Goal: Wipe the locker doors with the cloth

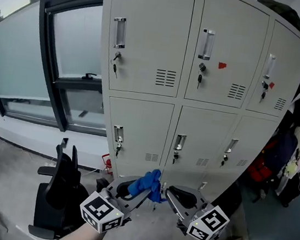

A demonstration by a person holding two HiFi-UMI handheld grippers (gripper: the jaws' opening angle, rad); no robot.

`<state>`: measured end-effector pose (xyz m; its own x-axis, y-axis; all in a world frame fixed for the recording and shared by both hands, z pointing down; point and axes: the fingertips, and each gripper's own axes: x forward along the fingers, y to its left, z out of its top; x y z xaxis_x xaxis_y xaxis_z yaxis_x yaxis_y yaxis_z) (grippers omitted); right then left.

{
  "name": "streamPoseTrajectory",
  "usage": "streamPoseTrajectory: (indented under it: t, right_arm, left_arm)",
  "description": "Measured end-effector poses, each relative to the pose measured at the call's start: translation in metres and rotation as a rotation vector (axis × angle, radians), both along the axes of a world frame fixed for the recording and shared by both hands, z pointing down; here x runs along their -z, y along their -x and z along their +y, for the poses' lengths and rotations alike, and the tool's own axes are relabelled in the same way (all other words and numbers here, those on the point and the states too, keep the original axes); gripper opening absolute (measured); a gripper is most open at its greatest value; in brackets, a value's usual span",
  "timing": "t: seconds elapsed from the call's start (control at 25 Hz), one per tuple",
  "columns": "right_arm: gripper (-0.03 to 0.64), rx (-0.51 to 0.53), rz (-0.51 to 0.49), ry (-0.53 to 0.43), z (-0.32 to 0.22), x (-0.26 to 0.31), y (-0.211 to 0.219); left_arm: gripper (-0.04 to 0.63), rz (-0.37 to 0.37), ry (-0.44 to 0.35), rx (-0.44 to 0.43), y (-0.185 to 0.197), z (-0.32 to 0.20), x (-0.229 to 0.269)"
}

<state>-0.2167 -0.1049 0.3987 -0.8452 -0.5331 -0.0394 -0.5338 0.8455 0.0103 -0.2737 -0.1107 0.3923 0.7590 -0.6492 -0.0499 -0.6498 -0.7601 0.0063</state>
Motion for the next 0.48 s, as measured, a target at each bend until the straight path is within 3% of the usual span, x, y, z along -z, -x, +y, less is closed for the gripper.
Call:
streamPoseTrajectory:
  t: [0.24, 0.48]
  right_arm:
    - [0.052, -0.048, -0.014, -0.004, 0.0, 0.005, 0.0]
    - [0.052, -0.017, -0.015, -0.016, -0.028, 0.007, -0.031]
  left_arm:
    - [0.114, -0.062, -0.031, 0.001, 0.002, -0.011, 0.013]
    - [0.115, -0.107, -0.089, 0.034, -0.032, -0.033, 0.025]
